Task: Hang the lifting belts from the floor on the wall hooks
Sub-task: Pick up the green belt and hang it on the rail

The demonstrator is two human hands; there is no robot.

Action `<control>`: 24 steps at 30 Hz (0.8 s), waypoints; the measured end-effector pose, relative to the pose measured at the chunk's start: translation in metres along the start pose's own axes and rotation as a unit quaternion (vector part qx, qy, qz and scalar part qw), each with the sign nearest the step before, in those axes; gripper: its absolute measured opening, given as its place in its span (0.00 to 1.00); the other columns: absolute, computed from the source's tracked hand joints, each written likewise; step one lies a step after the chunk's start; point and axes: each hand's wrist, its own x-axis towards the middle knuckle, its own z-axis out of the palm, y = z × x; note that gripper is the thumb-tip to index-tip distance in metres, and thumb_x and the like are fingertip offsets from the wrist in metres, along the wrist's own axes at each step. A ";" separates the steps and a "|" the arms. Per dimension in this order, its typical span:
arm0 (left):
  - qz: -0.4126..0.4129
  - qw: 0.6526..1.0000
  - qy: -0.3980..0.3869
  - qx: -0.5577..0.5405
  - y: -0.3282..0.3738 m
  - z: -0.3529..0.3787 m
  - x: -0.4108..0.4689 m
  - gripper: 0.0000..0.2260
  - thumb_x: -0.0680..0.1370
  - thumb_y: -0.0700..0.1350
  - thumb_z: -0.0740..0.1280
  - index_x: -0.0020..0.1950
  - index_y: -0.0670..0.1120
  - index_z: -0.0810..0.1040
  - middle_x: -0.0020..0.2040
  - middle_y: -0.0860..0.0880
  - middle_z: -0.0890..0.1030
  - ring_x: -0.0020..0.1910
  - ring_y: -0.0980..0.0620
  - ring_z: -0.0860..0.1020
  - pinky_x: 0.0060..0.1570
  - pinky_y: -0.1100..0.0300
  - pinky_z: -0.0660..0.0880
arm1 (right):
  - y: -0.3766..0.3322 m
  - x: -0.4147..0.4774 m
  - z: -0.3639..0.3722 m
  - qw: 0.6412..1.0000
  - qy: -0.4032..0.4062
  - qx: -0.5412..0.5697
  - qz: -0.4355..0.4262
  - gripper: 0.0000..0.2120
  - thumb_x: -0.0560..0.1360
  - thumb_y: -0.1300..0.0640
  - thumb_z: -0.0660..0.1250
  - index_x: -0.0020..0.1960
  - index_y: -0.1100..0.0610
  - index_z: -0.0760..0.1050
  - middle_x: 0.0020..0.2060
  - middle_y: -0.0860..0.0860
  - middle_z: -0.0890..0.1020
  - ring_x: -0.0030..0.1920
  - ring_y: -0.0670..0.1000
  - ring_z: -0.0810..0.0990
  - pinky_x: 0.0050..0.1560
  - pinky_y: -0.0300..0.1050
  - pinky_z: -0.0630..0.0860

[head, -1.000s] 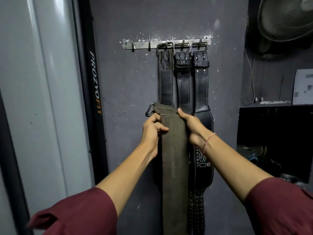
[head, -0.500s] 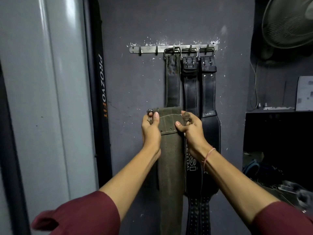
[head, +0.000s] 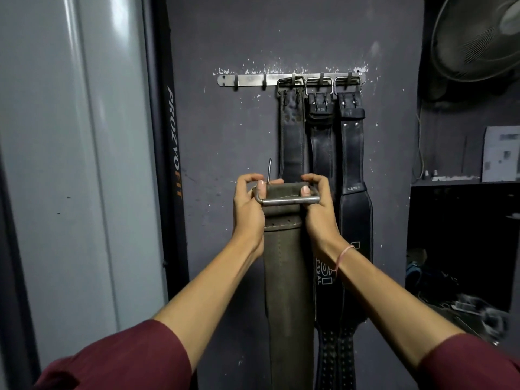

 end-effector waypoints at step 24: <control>0.129 0.951 0.152 0.237 -0.054 0.008 0.149 0.20 0.86 0.51 0.54 0.43 0.39 0.73 0.37 0.46 0.75 0.37 0.52 0.73 0.38 0.57 0.70 | 0.067 0.166 0.020 0.996 -0.005 -0.056 -0.069 0.20 0.81 0.44 0.60 0.37 0.54 0.78 0.32 0.48 0.80 0.36 0.47 0.77 0.41 0.49 0.73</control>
